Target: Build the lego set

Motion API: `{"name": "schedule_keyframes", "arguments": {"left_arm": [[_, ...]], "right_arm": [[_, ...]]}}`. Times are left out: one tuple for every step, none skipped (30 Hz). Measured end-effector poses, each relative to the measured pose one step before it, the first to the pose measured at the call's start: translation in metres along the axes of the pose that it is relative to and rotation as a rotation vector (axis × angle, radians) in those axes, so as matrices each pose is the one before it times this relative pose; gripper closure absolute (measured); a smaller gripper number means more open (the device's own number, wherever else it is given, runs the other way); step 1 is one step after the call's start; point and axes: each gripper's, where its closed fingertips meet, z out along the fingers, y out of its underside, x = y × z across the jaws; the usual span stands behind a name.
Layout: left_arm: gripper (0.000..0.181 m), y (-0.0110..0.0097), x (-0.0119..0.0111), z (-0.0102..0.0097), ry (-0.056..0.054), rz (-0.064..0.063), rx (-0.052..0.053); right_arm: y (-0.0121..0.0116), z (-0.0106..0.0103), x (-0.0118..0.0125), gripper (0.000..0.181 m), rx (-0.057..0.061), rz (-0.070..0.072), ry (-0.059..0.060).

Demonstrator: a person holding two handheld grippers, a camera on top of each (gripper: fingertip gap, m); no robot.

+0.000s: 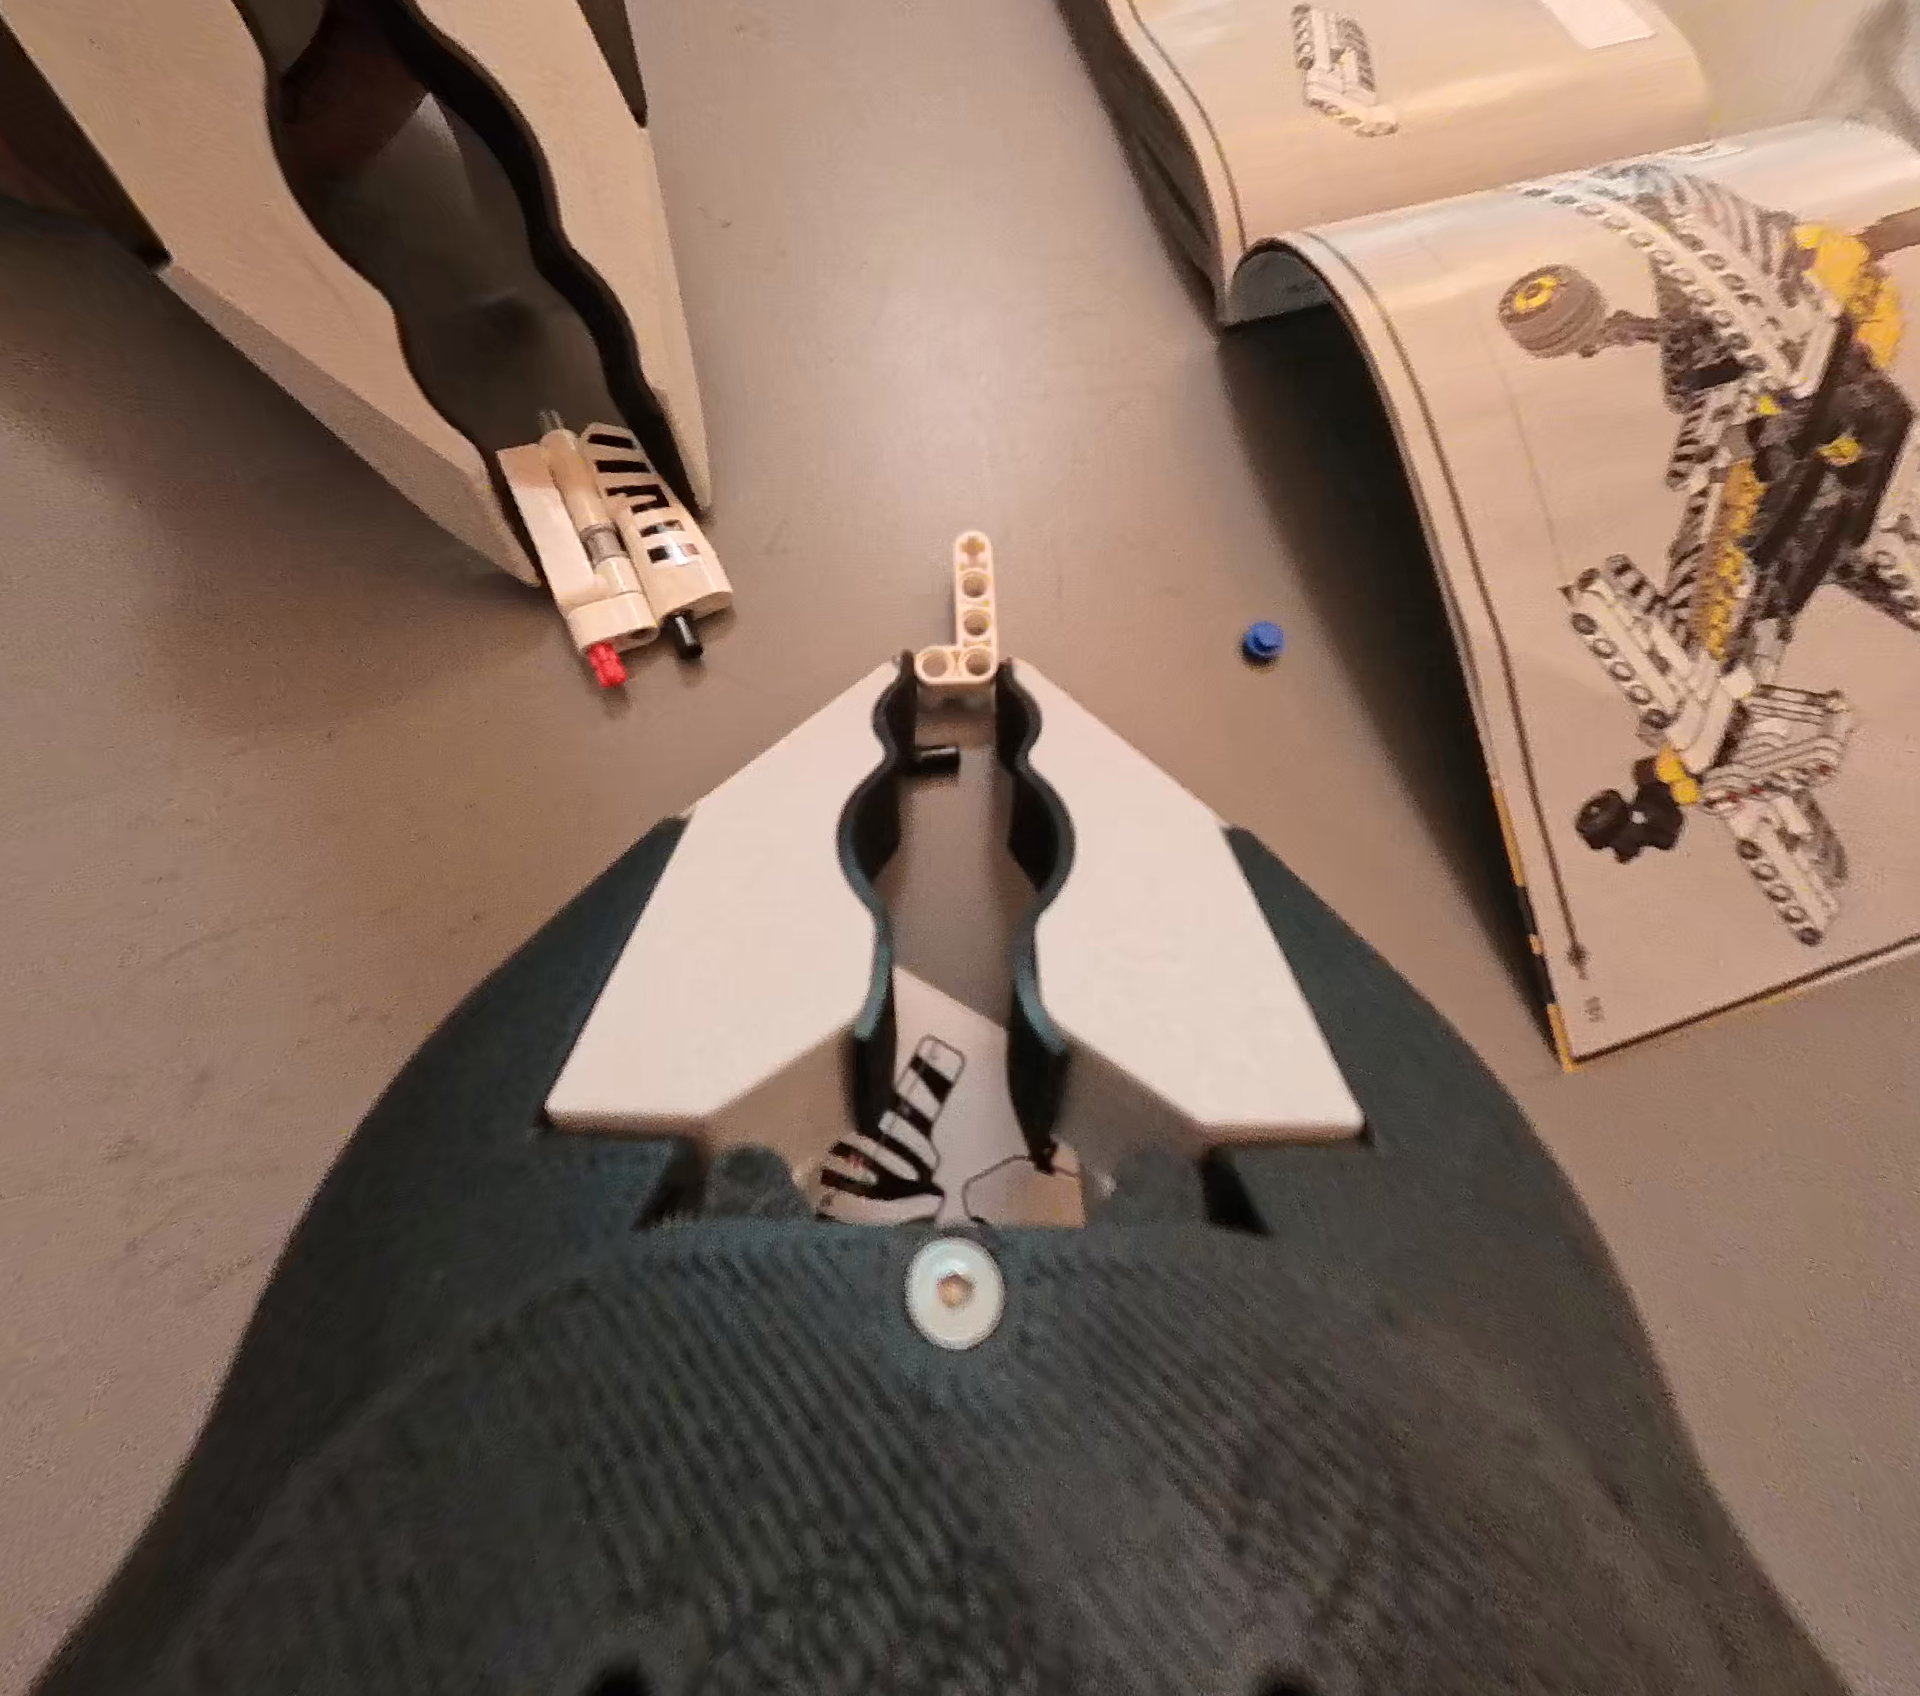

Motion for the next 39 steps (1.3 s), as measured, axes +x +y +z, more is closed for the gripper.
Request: {"name": "schedule_keyframes", "arguments": {"left_arm": [[0.152, 0.00003, 0.00009, -0.00008, 0.0009, -0.0007, 0.0002], [0.152, -0.00011, 0.00007, -0.00006, 0.0024, -0.0017, 0.0005], [0.152, -0.00003, 0.00023, -0.00017, 0.0049, -0.0031, 0.0013], [0.152, -0.00014, 0.00019, -0.0003, 0.0073, -0.0059, 0.0017], [0.152, -0.00032, 0.0005, -0.0005, 0.0103, -0.0076, 0.0032], [0.149, -0.00016, 0.00127, -0.00059, 0.0136, -0.0091, 0.0045], [0.143, -0.00041, 0.00154, -0.00088, 0.011, -0.004, 0.0069], [0.138, -0.00127, 0.00084, -0.00166, 0.0037, -0.0002, 0.0134], [0.134, -0.00268, 0.00086, -0.00226, 0.0014, 0.004, 0.0226], [0.131, -0.0036, 0.0004, -0.00276, -0.0013, 0.0047, 0.0288], [0.13, -0.00459, -0.00001, -0.00313, -0.0028, 0.0046, 0.0331], [0.129, -0.00591, -0.00041, -0.00331, -0.0069, 0.0051, 0.0391], [0.128, -0.00757, -0.00006, -0.00332, -0.0074, 0.0058, 0.0453], [0.127, -0.00736, 0.00163, -0.00265, 0.0012, 0.007, 0.0411], [0.126, -0.0064, 0.00164, -0.00184, -0.0029, 0.0086, 0.0303], [0.127, -0.00508, 0.00118, -0.00088, -0.0097, 0.0147, 0.0202], [0.128, -0.00377, 0.00078, 0.00001, -0.0148, 0.02, 0.0123], [0.13, -0.00191, 0.00105, 0.00053, -0.0127, 0.0218, 0.0025], [0.133, -0.0005, 0.00185, 0.00112, -0.0059, 0.0192, -0.0052], [0.137, 0.00025, 0.00255, 0.00135, 0.0013, 0.0142, -0.0089], [0.141, 0.00082, 0.00211, 0.00146, 0.0031, 0.0094, -0.0107], [0.147, 0.00061, 0.00245, 0.00126, 0.0069, 0.0073, -0.0087], [0.154, 0.00019, 0.00232, 0.00098, 0.0092, 0.0048, -0.0044], [0.164, 0.00043, 0.00248, 0.0006, 0.0122, 0.0036, -0.0044], [0.174, 0.00019, 0.00205, 0.00032, 0.0106, 0.0035, -0.0021], [0.174, -0.00067, 0.00022, -0.00004, 0.0002, 0.0015, 0.005], [0.175, -0.00064, -0.00005, -0.00028, 0.0009, -0.0025, 0.0058], [0.175, 0.00016, 0.00007, -0.00042, 0.0054, -0.0077, 0.0017], [0.175, 0.00021, -0.0007, -0.00037, 0.0034, -0.0114, 0.0006], [0.175, 0.00007, -0.0011, -0.00045, 0.0019, -0.0139, 0.0036], [0.175, -0.00053, -0.00105, -0.00047, 0.0022, -0.0131, 0.007], [0.175, -0.00151, -0.00135, -0.00051, -0.0013, -0.011, 0.0146], [0.175, -0.00199, -0.00187, -0.00074, -0.0047, -0.012, 0.0172], [0.176, -0.00153, -0.00364, -0.00099, -0.0148, -0.0144, 0.0135], [0.181, -0.0008, -0.00327, -0.00136, -0.0111, -0.0111, 0.0092], [0.181, -0.0017, -0.00224, -0.00143, -0.0041, -0.0124, 0.0173], [0.181, -0.00206, -0.00032, -0.00159, 0.0095, -0.0151, 0.0198], [0.181, -0.00223, -0.00008, -0.00165, 0.0124, -0.0211, 0.0198], [0.181, -0.00207, -0.00123, -0.00129, 0.0058, -0.0226, 0.0181]], "right_arm": [[-0.00319, -0.00208, 0.00036, 0.167, 0.0185, -0.001, 0.0021], [-0.0042, -0.00256, -0.00072, 0.167, 0.0236, 0.0004, -0.0049], [-0.00464, -0.00293, -0.00139, 0.167, 0.0265, -0.0006, -0.0097], [-0.00489, -0.0029, -0.00145, 0.167, 0.0277, -0.0026, -0.0083], [-0.00465, -0.00266, -0.00122, 0.167, 0.0274, -0.0046, -0.0064], [-0.00428, -0.00246, -0.00151, 0.167, 0.026, -0.0056, -0.0071], [-0.00376, -0.00206, -0.00167, 0.167, 0.0221, -0.0061, -0.0086], [-0.00282, -0.0014, -0.00128, 0.167, 0.0163, -0.0057, -0.0058], [-0.00161, -0.00095, -0.00122, 0.167, 0.0095, -0.006, -0.0048], [-0.0008, -0.00041, -0.00171, 0.167, 0.004, -0.0075, -0.0075], [-0.00028, 0.00006, -0.00216, 0.167, 0.0007, -0.0093, -0.0085], [-0.00003, 0.00047, -0.00245, 0.167, -0.002, -0.0104, -0.0092], [0.0002, 0.0008, -0.00457, 0.167, -0.0031, -0.015, -0.0217], [-0.0003, 0.0012, -0.00627, 0.167, -0.0009, -0.0172, -0.0297], [-0.00045, 0.00154, -0.00601, 0.167, -0.0002, -0.0158, -0.0265], [-0.00043, 0.00162, -0.0065, 0.167, -0.001, -0.0152, -0.0297], [-0.00069, 0.00143, -0.00683, 0.167, 0.0004, -0.0137, -0.0334], [-0.00086, 0.0013, -0.00572, 0.167, 0.0022, -0.0097, -0.0275], [-0.00115, 0.00092, -0.00449, 0.167, 0.0043, -0.0053, -0.0227], [-0.00112, 0.00038, -0.00471, 0.168, 0.006, -0.0027, -0.027], [-0.00148, 0.00015, -0.00396, 0.168, 0.0077, 0.0005, -0.0237], [-0.00164, -0.00016, -0.00254, 0.167, 0.01, 0.0021, -0.0163], [-0.00149, -0.00044, -0.00216, 0.168, 0.0089, 0.0017, -0.0143], [-0.00128, -0.00059, -0.00079, 0.167, 0.0076, 0.0017, -0.0063], [-0.00126, -0.00072, 0.0004, 0.168, 0.008, 0.0015, 0.0015], [-0.00092, -0.00071, -0.00003, 0.168, 0.0057, 0.0, -0.0011], [-0.00059, -0.00051, 0.00008, 0.168, 0.0038, -0.0006, 0.0003], [-0.00076, -0.00031, 0.00024, 0.168, 0.0044, -0.0013, 0.0018], [-0.00064, -0.0001, 0.00011, 0.168, 0.0033, -0.0018, 0.0015], [-0.00097, -0.00023, 0.00101, 0.168, 0.005, -0.0023, 0.0071], [-0.00123, -0.00047, 0.00132, 0.168, 0.0063, -0.0049, 0.0102], [-0.00164, -0.00077, 0.0016, 0.168, 0.0081, -0.0056, 0.013], [-0.00193, -0.00108, 0.00223, 0.168, 0.0109, -0.0056, 0.0164], [-0.00238, -0.00135, 0.0026, 0.168, 0.0137, -0.0065, 0.0191], [-0.00278, -0.00197, 0.00239, 0.174, 0.0152, -0.0103, 0.0186], [-0.00311, -0.00232, 0.00206, 0.181, 0.0166, -0.0136, 0.0175], [-0.003, -0.00222, 0.00318, 0.181, 0.0174, -0.0117, 0.0251], [-0.00222, -0.00157, 0.00322, 0.181, 0.0134, -0.0058, 0.023], [-0.00117, -0.00069, 0.00271, 0.181, 0.0059, -0.001, 0.0167]]}}
